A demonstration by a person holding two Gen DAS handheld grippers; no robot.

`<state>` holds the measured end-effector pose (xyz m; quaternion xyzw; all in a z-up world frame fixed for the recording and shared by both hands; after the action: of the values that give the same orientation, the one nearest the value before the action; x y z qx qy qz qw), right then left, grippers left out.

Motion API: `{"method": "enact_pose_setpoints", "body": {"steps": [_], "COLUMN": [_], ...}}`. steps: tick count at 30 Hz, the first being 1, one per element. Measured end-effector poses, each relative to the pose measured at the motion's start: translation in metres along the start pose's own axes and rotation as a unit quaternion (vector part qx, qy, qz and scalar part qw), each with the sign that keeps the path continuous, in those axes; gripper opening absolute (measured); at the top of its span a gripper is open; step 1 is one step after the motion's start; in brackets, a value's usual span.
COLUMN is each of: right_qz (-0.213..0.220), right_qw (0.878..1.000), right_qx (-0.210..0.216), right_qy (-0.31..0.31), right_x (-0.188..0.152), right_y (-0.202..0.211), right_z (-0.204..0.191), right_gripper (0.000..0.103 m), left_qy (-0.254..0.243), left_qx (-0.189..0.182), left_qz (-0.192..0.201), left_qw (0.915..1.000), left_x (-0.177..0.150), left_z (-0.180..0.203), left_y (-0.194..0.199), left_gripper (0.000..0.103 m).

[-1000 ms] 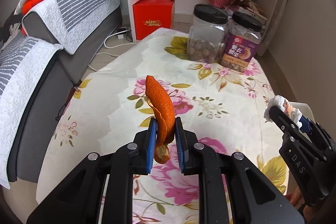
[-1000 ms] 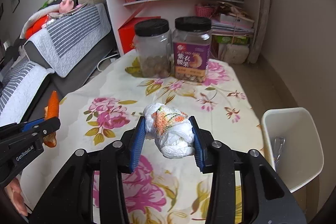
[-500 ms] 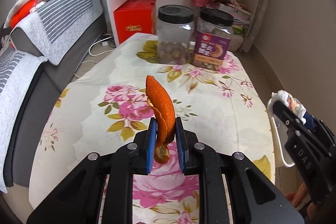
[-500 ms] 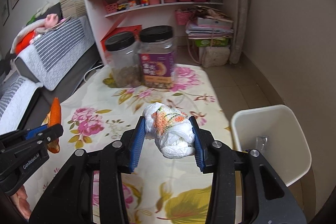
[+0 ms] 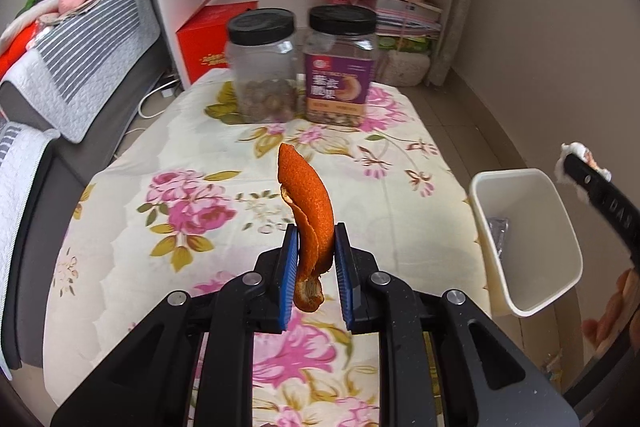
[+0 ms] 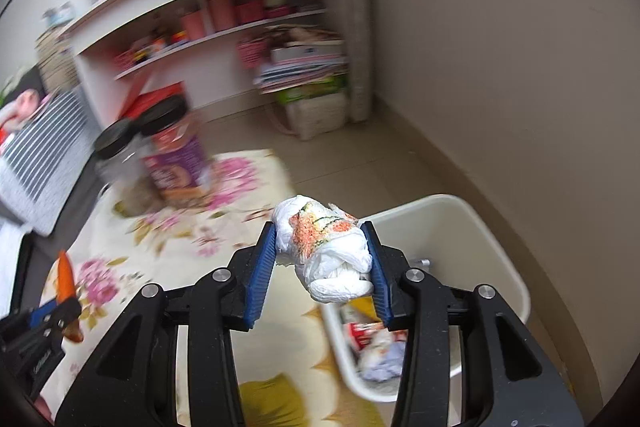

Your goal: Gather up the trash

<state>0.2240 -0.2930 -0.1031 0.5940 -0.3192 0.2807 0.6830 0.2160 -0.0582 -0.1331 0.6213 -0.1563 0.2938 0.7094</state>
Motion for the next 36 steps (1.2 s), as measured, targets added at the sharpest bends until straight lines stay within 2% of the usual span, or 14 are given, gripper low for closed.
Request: {"method": "enact_pose_setpoints", "body": {"steps": [3,7,13,18,20,25,26,29,31,33,36], "right_qz": [-0.008,-0.007,0.002,0.012,0.014,0.02,0.022,0.026,0.031,0.034,0.042], "right_qw": [1.0,0.998,0.995,0.989,0.986,0.979,0.978,0.975,0.973,0.972,0.971], "right_qx": [-0.015,-0.042,-0.087,-0.133,-0.15,-0.172,-0.176,-0.191,-0.2,-0.204,-0.215], "right_qy": [-0.022,-0.04,-0.053,-0.063,-0.07,-0.104,-0.107,-0.11,-0.11,-0.109,-0.095], "right_x": [-0.002,-0.007,-0.016,-0.024,-0.028,-0.04,-0.042,-0.047,-0.049,-0.049,-0.047], "right_y": [0.0,0.008,0.027,0.043,0.05,0.071,0.075,0.088,0.098,0.105,0.116], "right_z": [0.028,0.059,0.109,0.153,0.17,0.211,0.216,0.229,0.232,0.23,0.218], "right_gripper": [0.046,0.06,0.074,0.083,0.083,0.09,0.091,0.094,0.096,0.096,0.096], "left_qy": [-0.009,-0.023,-0.046,-0.072,-0.073,-0.094,-0.098,-0.111,-0.114,-0.119,-0.135], "left_qx": [-0.008,-0.02,-0.048,-0.067,-0.076,-0.115,-0.12,-0.139,-0.144,-0.146,-0.141], "left_qz": [-0.004,-0.008,-0.028,-0.031,-0.038,-0.047,-0.047,-0.043,-0.033,-0.021,0.004], "left_qw": [0.9999,0.9995,0.9974,0.9946,0.9937,0.9879,0.9868,0.9832,0.9824,0.9819,0.9808], "left_x": [-0.003,-0.009,-0.023,-0.033,-0.035,-0.038,-0.039,-0.04,-0.039,-0.041,-0.046], "left_z": [0.017,0.041,0.091,0.139,0.157,0.215,0.223,0.249,0.256,0.257,0.248], "left_y": [-0.001,-0.003,-0.009,-0.014,-0.017,-0.015,-0.014,-0.006,0.003,0.013,0.032], "left_gripper": [0.019,0.019,0.019,0.019,0.019,0.019,0.022,0.053,0.056,0.066,0.072]}}
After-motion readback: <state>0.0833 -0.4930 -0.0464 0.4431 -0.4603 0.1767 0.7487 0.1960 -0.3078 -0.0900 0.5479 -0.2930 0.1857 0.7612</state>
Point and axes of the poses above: each gripper's, at about its wrist camera, not at the fingertips, and y roughly against the way its jaws point, z to its right, x to its top, the point moved 8 cm from there along -y, roughly the way its jaws point, and after that the axes turned 13 degrees about y, right-handed, at the moved point
